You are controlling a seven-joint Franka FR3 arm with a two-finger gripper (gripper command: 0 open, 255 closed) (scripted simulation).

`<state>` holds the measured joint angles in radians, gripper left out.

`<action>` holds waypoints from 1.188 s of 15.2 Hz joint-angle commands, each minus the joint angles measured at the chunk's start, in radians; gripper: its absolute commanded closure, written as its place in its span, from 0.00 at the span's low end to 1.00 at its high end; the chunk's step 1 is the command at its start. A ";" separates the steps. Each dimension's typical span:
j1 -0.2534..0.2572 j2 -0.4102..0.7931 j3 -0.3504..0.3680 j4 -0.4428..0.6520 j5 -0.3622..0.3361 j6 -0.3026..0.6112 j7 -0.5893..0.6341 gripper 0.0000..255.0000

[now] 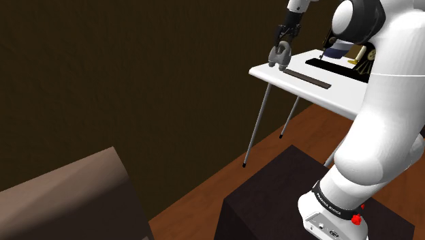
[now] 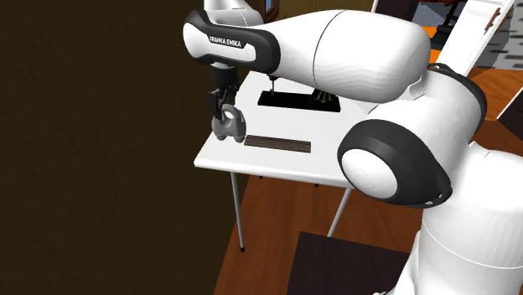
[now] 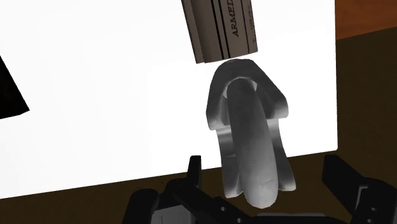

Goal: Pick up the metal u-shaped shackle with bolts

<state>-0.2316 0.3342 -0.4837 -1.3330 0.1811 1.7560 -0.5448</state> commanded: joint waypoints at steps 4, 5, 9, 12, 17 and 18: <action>0.006 -0.005 0.001 -0.041 -0.002 0.037 0.000 1.00; 0.006 -0.004 0.001 -0.040 -0.002 0.037 0.000 1.00; 0.006 -0.003 0.001 -0.041 -0.001 0.038 0.000 1.00; 0.006 -0.002 0.001 -0.040 -0.001 0.038 0.000 1.00; -0.005 0.008 0.000 0.031 0.003 -0.023 0.001 1.00; -0.008 0.012 0.000 0.050 0.005 -0.039 0.001 1.00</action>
<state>-0.2361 0.3433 -0.4834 -1.3010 0.1846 1.7327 -0.5433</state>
